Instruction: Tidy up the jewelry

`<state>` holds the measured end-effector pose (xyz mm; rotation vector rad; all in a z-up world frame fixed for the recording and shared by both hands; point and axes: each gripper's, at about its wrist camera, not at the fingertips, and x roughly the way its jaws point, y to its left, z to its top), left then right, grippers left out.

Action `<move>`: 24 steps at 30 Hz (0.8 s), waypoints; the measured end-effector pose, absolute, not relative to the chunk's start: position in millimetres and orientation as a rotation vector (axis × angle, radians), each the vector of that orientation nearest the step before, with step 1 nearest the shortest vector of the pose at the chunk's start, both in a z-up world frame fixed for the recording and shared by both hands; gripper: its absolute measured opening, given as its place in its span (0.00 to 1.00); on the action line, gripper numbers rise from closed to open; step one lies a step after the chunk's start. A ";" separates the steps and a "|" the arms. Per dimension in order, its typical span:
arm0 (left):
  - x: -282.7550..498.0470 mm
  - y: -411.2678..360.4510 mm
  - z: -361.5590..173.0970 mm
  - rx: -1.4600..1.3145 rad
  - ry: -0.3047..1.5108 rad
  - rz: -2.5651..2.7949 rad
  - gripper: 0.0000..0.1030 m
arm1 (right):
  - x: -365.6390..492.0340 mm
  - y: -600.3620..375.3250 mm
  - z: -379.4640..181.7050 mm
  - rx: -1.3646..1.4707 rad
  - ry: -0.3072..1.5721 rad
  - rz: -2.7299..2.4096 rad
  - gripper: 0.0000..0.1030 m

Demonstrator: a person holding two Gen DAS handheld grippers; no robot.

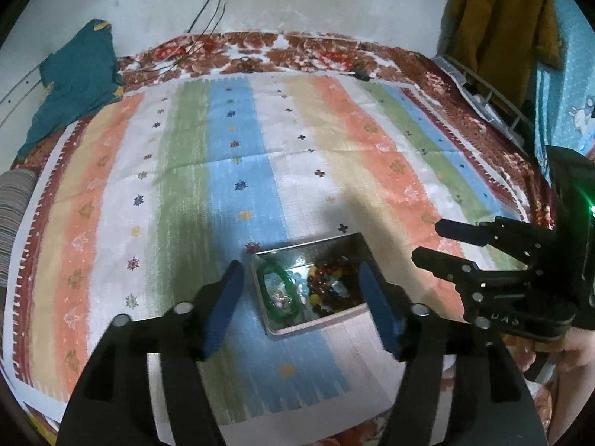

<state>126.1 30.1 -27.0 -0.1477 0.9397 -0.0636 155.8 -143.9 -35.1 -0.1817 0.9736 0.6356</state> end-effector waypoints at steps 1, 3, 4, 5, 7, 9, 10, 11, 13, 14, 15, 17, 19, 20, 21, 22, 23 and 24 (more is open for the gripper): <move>123.4 29.5 -26.6 -0.146 0.937 -0.064 0.69 | 153.0 -146.8 -33.5 -0.178 0.963 0.631 0.55; 118.7 27.3 -26.7 -0.139 0.932 -0.058 0.76 | 147.4 -150.2 -30.2 -0.181 0.942 0.625 0.61; 116.2 26.6 -27.3 -0.135 0.930 -0.054 0.78 | 145.4 -151.0 -29.0 -0.186 0.932 0.620 0.63; 114.7 27.0 -27.8 -0.134 0.930 -0.051 0.80 | 140.9 -153.3 -25.8 -0.189 0.911 0.614 0.65; 111.2 28.0 -28.2 -0.136 0.928 -0.041 0.84 | 137.8 -157.7 -23.1 -0.160 0.907 0.633 0.68; 105.6 27.5 -27.2 -0.140 0.912 -0.045 0.88 | 134.4 -162.2 -22.6 -0.145 0.909 0.641 0.72; 101.9 26.4 -25.8 -0.134 0.899 -0.045 0.89 | 132.8 -163.6 -22.2 -0.146 0.905 0.639 0.73; 99.1 25.0 -25.0 -0.129 0.891 -0.043 0.93 | 130.3 -165.2 -22.0 -0.147 0.900 0.640 0.74; 92.8 22.0 -25.0 -0.116 0.885 -0.040 0.94 | 126.8 -166.6 -20.5 -0.149 0.888 0.641 0.76; 90.3 21.2 -25.7 -0.112 0.885 -0.034 0.94 | 124.3 -167.0 -19.8 -0.151 0.881 0.643 0.79; 88.0 20.6 -26.3 -0.106 0.885 -0.028 0.94 | 122.6 -167.2 -19.5 -0.154 0.876 0.643 0.80; 83.6 19.5 -27.2 -0.091 0.882 -0.012 0.94 | 117.5 -167.7 -19.0 -0.164 0.868 0.651 0.81; 80.4 19.4 -27.5 -0.078 0.876 0.006 0.94 | 111.9 -167.6 -18.3 -0.175 0.859 0.658 0.84; 78.0 19.8 -27.3 -0.074 0.872 0.015 0.94 | 109.9 -167.7 -18.1 -0.178 0.856 0.660 0.86; 75.9 19.7 -26.8 -0.073 0.868 0.019 0.94 | 107.9 -167.7 -17.8 -0.181 0.852 0.661 0.86; 74.2 20.1 -26.6 -0.075 0.867 0.022 0.94 | 105.9 -168.0 -17.2 -0.181 0.849 0.663 0.86; 72.8 20.5 -27.3 -0.084 0.874 0.030 0.94 | 104.5 -168.6 -17.1 -0.179 0.848 0.667 0.86; 71.2 21.3 -27.9 -0.095 0.879 0.034 0.94 | 103.2 -169.4 -16.9 -0.175 0.846 0.667 0.86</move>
